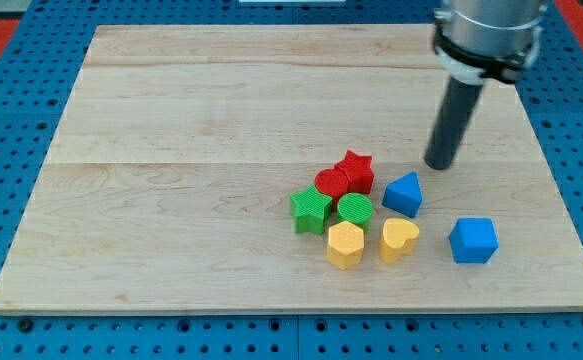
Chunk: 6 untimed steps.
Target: Push the blue triangle below to the red star
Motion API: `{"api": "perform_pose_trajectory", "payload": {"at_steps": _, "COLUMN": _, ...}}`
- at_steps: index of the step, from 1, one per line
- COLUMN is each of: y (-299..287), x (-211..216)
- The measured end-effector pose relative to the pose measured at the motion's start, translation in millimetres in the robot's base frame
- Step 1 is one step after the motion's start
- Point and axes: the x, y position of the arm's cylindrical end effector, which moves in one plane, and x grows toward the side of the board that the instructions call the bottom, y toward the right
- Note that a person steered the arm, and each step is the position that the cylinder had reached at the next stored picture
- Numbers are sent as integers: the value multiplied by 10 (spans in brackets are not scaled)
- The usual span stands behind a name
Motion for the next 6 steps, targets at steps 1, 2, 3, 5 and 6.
{"api": "perform_pose_trajectory", "payload": {"at_steps": 1, "y": -164, "x": 410}}
{"api": "perform_pose_trajectory", "payload": {"at_steps": 2, "y": -477, "x": 410}}
{"api": "perform_pose_trajectory", "payload": {"at_steps": 3, "y": -722, "x": 344}}
{"api": "perform_pose_trajectory", "payload": {"at_steps": 5, "y": 615, "x": 570}}
{"api": "perform_pose_trajectory", "payload": {"at_steps": 6, "y": 919, "x": 781}}
